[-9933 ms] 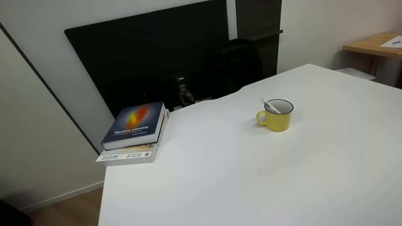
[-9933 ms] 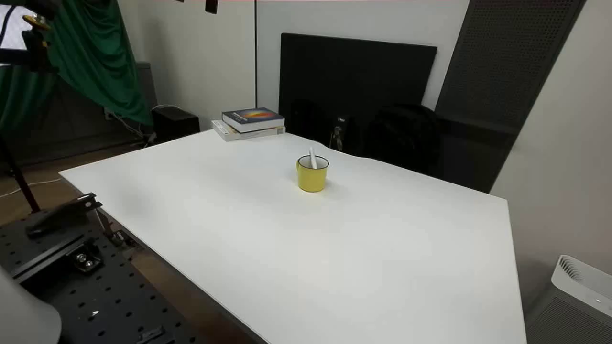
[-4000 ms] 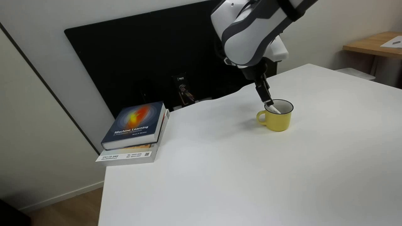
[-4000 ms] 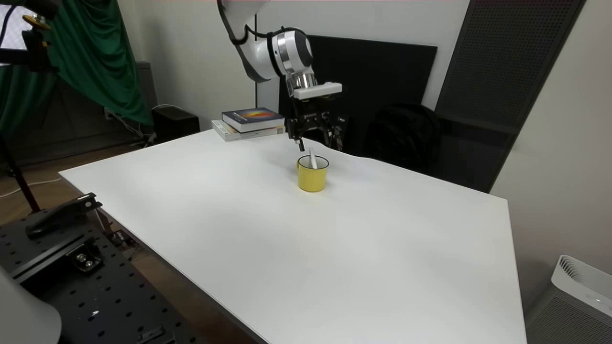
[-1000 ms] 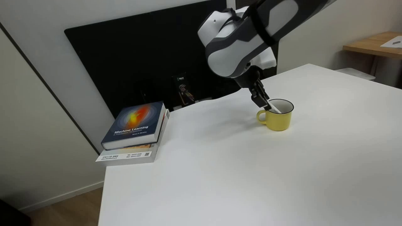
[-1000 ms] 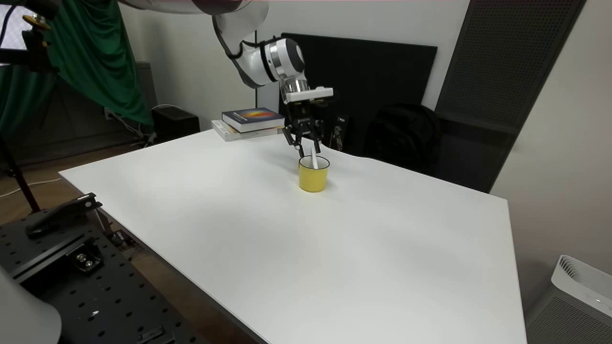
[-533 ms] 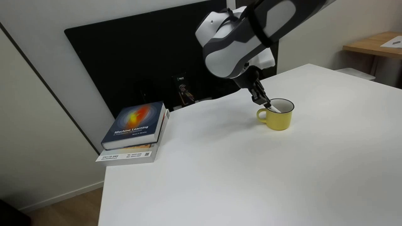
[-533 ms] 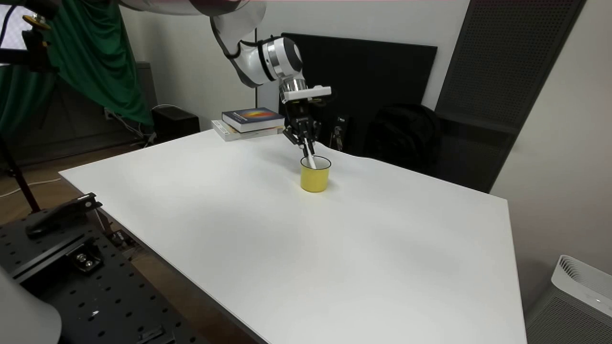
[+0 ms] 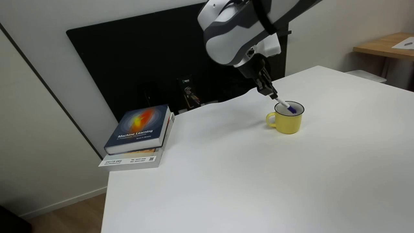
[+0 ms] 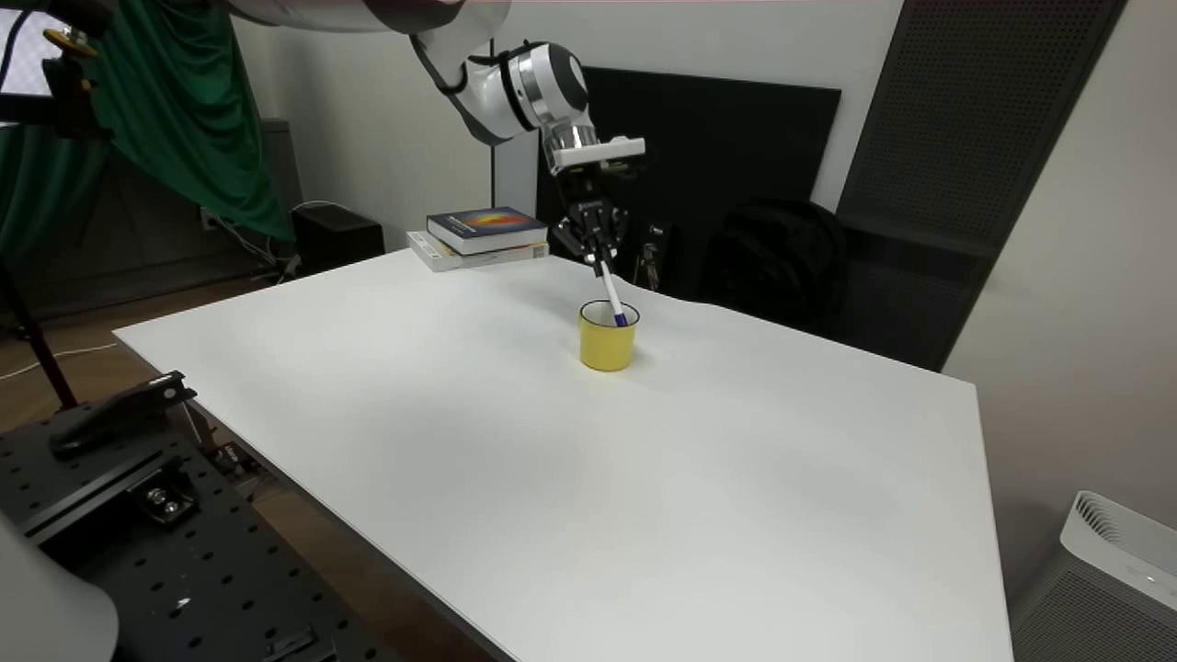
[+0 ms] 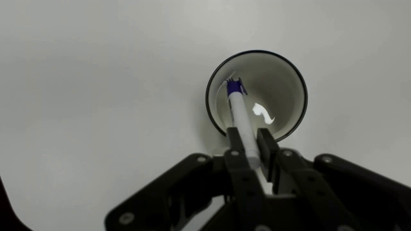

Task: Remove the blue marker from the yellow mug

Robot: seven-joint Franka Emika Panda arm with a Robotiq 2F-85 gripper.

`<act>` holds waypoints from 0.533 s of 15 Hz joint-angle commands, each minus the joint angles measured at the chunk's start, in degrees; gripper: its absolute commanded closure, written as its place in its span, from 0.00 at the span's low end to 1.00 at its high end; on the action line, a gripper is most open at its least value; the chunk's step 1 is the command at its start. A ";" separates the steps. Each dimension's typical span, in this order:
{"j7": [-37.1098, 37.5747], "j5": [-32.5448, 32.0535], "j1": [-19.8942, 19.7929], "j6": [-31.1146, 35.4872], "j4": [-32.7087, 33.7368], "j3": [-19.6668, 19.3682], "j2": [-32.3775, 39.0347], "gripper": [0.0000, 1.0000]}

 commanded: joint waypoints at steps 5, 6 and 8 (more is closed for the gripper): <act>-2.34 4.95 -1.17 -15.02 13.61 -0.26 -0.54 0.96; -2.69 5.51 -2.09 -16.59 13.67 0.71 -1.42 0.96; -4.73 8.51 -3.51 -20.13 14.20 1.98 -2.08 0.96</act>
